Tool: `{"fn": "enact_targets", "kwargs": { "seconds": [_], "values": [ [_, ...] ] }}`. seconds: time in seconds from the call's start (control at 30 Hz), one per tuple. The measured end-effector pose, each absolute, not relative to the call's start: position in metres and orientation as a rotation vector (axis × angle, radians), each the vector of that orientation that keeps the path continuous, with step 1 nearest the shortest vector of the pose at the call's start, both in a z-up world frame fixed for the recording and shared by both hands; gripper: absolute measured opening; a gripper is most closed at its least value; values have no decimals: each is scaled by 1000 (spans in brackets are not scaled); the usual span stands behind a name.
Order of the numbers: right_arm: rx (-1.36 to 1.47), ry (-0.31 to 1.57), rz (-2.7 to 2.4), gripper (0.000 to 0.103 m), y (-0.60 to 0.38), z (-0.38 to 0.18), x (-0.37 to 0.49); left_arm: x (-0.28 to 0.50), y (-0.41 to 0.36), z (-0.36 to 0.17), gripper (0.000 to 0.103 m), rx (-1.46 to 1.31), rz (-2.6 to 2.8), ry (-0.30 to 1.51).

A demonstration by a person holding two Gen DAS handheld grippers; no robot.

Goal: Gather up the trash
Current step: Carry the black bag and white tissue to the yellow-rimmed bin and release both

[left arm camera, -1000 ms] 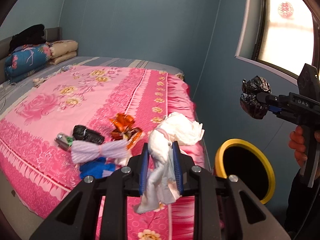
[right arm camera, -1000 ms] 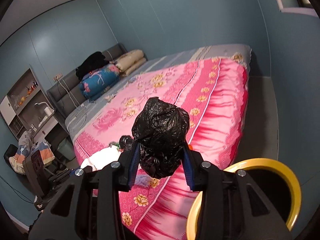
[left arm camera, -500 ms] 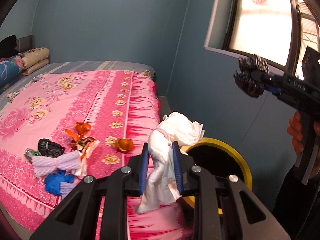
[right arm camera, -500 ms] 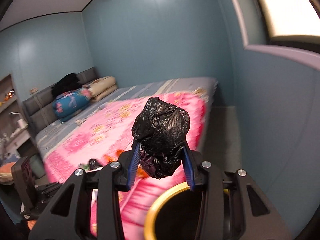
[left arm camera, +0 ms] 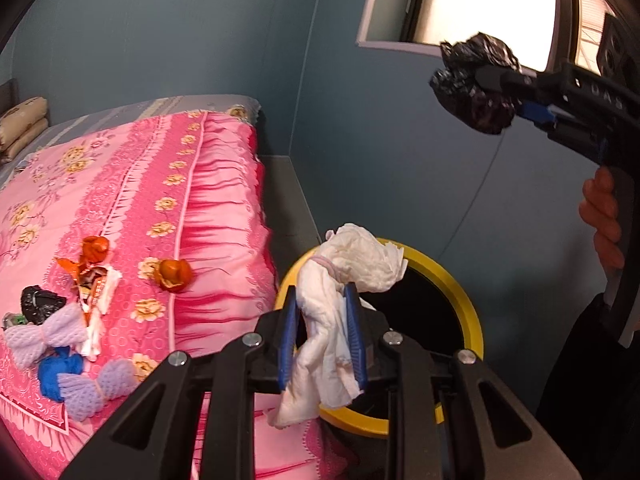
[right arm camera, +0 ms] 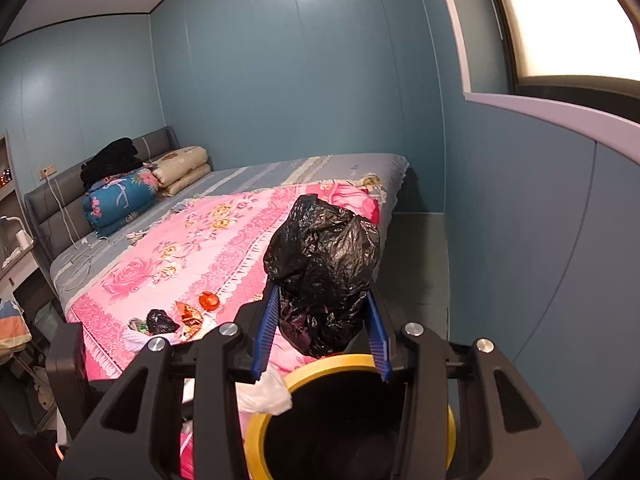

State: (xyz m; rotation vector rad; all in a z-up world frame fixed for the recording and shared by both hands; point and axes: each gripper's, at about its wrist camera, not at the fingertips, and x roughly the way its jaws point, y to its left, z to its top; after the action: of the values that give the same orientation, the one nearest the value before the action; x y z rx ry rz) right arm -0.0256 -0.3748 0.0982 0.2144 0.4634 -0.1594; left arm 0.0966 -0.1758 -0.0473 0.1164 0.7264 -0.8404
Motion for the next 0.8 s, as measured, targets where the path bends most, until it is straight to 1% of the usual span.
{"fn": "enact_targets", "kwargs": {
  "seconds": [0.4, 0.5, 0.57, 0.6, 0.63, 0.67, 0.73, 0.77, 0.8],
  "values": [
    [309, 531, -143, 41, -409, 67, -22, 87, -212, -74, 22, 164, -926, 796],
    [312, 532, -149, 45, -408, 64, -22, 85, -212, -72, 22, 149, -944, 792],
    [319, 525, -149, 52, -407, 65, -23, 83, -214, -72, 22, 155, -953, 789],
    [324, 519, -149, 54, -408, 65, -24, 81, -214, -72, 26, 158, -955, 786],
    [328, 514, -151, 59, -409, 65, -26, 79, -214, -71, 32, 158, -956, 783],
    [331, 511, -154, 61, -410, 65, -27, 78, -212, -71, 35, 151, -954, 781],
    [335, 502, -168, 61, -412, 67, -28, 79, -207, -68, 51, 132, -944, 775],
    [337, 497, -171, 62, -412, 68, -29, 80, -203, -66, 54, 120, -939, 771],
    [339, 492, -171, 62, -413, 69, -30, 81, -200, -64, 61, 110, -931, 764]
  ]
}}
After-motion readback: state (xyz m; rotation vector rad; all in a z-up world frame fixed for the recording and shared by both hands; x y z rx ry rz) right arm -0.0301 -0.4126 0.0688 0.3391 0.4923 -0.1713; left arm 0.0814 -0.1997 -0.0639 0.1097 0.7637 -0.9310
